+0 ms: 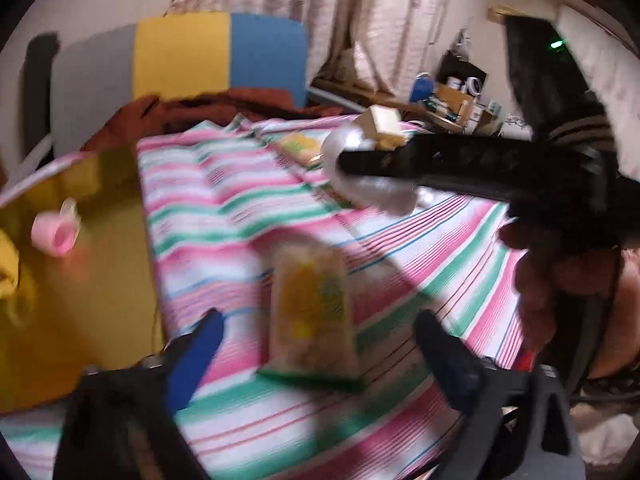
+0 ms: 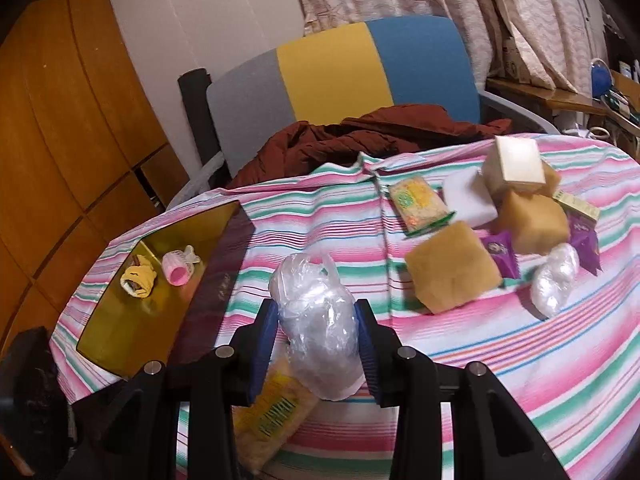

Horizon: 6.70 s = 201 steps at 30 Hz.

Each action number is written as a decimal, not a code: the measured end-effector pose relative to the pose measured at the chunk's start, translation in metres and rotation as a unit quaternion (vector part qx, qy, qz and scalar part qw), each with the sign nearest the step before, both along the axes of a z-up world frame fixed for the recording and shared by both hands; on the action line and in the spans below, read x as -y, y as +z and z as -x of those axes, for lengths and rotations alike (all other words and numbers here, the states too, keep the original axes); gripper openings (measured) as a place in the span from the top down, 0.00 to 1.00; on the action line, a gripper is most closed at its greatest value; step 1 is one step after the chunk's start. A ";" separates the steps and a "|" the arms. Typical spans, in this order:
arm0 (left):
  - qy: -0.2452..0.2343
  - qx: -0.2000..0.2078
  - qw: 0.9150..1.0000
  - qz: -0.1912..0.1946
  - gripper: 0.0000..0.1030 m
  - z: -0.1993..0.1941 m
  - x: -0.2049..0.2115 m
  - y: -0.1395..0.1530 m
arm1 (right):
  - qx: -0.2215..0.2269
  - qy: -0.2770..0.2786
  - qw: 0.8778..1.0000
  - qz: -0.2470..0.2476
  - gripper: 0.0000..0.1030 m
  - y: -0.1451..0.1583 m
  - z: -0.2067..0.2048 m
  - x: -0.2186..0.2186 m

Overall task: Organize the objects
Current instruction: 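Carry the WEIDAN packet with the left tool while the right tool carries the plastic bag to the tray, then open both tools to drop the packet and plastic bag into the gold tray, then move both open tools back to the pile of items, then grasp a yellow sponge with the left tool while the right tool grasps another clear plastic bag bundle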

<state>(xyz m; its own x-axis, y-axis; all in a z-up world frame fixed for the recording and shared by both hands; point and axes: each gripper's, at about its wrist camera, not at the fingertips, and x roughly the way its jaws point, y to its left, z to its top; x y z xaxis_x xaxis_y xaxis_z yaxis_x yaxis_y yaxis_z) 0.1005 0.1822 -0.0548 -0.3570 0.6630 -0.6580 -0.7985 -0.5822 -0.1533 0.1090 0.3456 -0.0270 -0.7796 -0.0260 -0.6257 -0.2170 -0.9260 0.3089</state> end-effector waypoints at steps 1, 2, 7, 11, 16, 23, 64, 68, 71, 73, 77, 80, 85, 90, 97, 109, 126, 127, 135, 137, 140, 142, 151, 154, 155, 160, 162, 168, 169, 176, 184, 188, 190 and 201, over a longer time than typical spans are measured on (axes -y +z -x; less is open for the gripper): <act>0.003 -0.019 1.000 0.013 0.01 -0.002 -0.007 0.002 | 0.002 -0.009 1.000 0.004 0.63 -0.001 -0.003 -0.005; 0.004 -0.033 0.999 0.030 0.01 -0.002 -0.014 0.002 | 0.002 -0.019 1.000 0.009 0.63 -0.002 -0.006 -0.011; -0.012 -0.015 0.998 0.066 0.02 0.013 -0.042 -0.010 | 0.000 -0.054 0.998 0.019 0.62 -0.002 -0.024 -0.037; -0.015 -0.042 0.995 0.093 0.09 0.012 -0.055 -0.021 | -0.001 -0.070 0.997 0.018 0.62 -0.001 -0.035 -0.049; -0.006 -0.118 0.985 0.129 0.35 0.004 -0.051 -0.031 | 0.003 -0.071 0.997 0.021 0.62 -0.004 -0.038 -0.052; -0.012 -0.188 0.968 0.165 0.57 -0.010 -0.045 -0.034 | 0.003 -0.052 0.998 0.023 0.62 -0.006 -0.029 -0.038; 0.070 0.002 0.997 -0.026 0.55 0.046 0.023 0.042 | -0.008 0.027 0.998 0.055 0.62 0.014 0.001 -0.004; 0.126 -0.003 0.992 -0.016 0.55 0.064 0.062 0.044 | -0.010 0.093 0.994 0.048 0.62 0.027 0.028 0.034; 0.171 0.006 0.985 -0.008 0.55 0.084 0.096 0.040 | 0.004 0.145 0.988 0.041 0.62 0.027 0.052 0.072; 0.201 0.014 0.980 -0.001 0.55 0.099 0.117 0.037 | 0.024 0.173 0.984 0.038 0.62 0.023 0.069 0.096; 0.246 0.030 0.969 0.015 0.55 0.122 0.151 0.028 | 0.063 0.215 0.973 0.047 0.62 0.008 0.099 0.138; 0.274 0.038 0.960 0.032 0.55 0.139 0.169 0.018 | 0.085 0.227 0.968 0.062 0.60 -0.006 0.117 0.163; 0.311 0.049 0.948 0.052 0.53 0.158 0.192 0.006 | 0.112 0.219 0.965 0.093 0.56 -0.022 0.139 0.180; 0.353 0.023 0.935 0.012 0.05 0.149 0.212 0.022 | 0.093 0.209 0.968 0.098 0.51 -0.013 0.131 0.171; 0.382 -0.022 0.924 -0.014 0.00 0.132 0.203 0.046 | 0.044 0.189 0.979 0.065 0.51 0.007 0.103 0.152; 0.283 -0.025 0.959 -0.017 0.00 0.092 0.123 0.060 | 0.018 0.119 0.992 0.031 0.51 0.021 0.065 0.088; 0.146 0.001 0.989 0.001 0.00 0.046 0.020 0.051 | 0.051 -0.065 0.996 0.029 0.51 -0.013 -0.013 -0.050; 0.138 0.001 0.990 0.002 0.00 0.043 0.014 0.051 | 0.050 -0.090 0.994 0.028 0.51 -0.014 -0.019 -0.063; 0.099 0.015 0.995 0.017 0.00 0.030 -0.018 0.046 | 0.061 -0.213 0.975 0.021 0.51 -0.022 -0.031 -0.146; 0.091 0.017 0.996 0.018 0.00 0.028 -0.025 0.046 | 0.072 -0.214 0.974 0.028 0.51 -0.030 -0.025 -0.159; 0.082 0.014 0.996 0.024 0.00 0.026 -0.037 0.047 | 0.075 -0.204 0.975 0.038 0.51 -0.039 -0.016 -0.167; 0.078 0.013 0.997 0.027 0.00 0.026 -0.044 0.048 | 0.073 -0.194 0.978 0.033 0.52 -0.045 -0.011 -0.166; 0.064 0.025 0.996 0.048 0.00 0.046 -0.088 0.041 | 0.055 -0.197 0.979 -0.014 0.63 -0.052 -0.028 -0.160; 0.066 0.046 0.995 0.051 0.00 0.057 -0.107 0.034 | 0.048 -0.221 0.974 -0.002 0.63 -0.056 -0.042 -0.167; 0.066 0.055 0.995 0.051 0.00 0.060 -0.114 0.031 | 0.045 -0.223 0.974 0.000 0.63 -0.056 -0.046 -0.169; 0.049 0.095 0.993 0.047 0.00 0.071 -0.153 0.022 | 0.035 -0.219 0.975 0.001 0.63 -0.059 -0.048 -0.167; 0.046 0.099 0.993 0.046 0.00 0.074 -0.168 0.018 | 0.033 -0.214 0.976 0.007 0.63 -0.061 -0.047 -0.168; 0.054 0.140 0.988 0.042 0.00 0.095 -0.197 -0.002 | 0.022 -0.214 0.976 0.017 0.63 -0.063 -0.049 -0.170; 0.055 0.152 0.986 0.037 0.00 0.098 -0.199 -0.006 | 0.022 -0.214 0.976 0.017 0.63 -0.063 -0.048 -0.170; 0.024 0.126 0.991 0.037 0.26 0.093 -0.198 -0.023 | 0.018 -0.215 0.976 0.017 0.62 -0.065 -0.047 -0.170; -0.006 0.050 0.998 0.032 0.31 0.069 -0.177 -0.029 | 0.019 -0.215 0.976 0.014 0.62 -0.066 -0.047 -0.169; -0.002 0.041 0.999 0.026 0.33 0.066 -0.163 -0.031 | 0.019 -0.218 0.976 0.007 0.63 -0.064 -0.046 -0.168; -0.002 0.041 0.999 0.019 0.34 0.065 -0.157 -0.030 | 0.016 -0.222 0.975 0.005 0.63 -0.064 -0.048 -0.168; 0.019 0.023 1.000 0.009 0.42 0.053 -0.127 -0.030 | 0.003 -0.218 0.973 -0.072 0.63 -0.048 -0.050 -0.138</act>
<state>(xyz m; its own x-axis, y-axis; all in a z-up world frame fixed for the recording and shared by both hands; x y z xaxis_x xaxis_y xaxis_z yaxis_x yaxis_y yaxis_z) 0.0475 0.3087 -0.0844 -0.3500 0.6371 -0.6867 -0.7686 -0.6144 -0.1783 0.1588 0.4834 -0.0748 -0.6928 0.3946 -0.6036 -0.6005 -0.7791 0.1800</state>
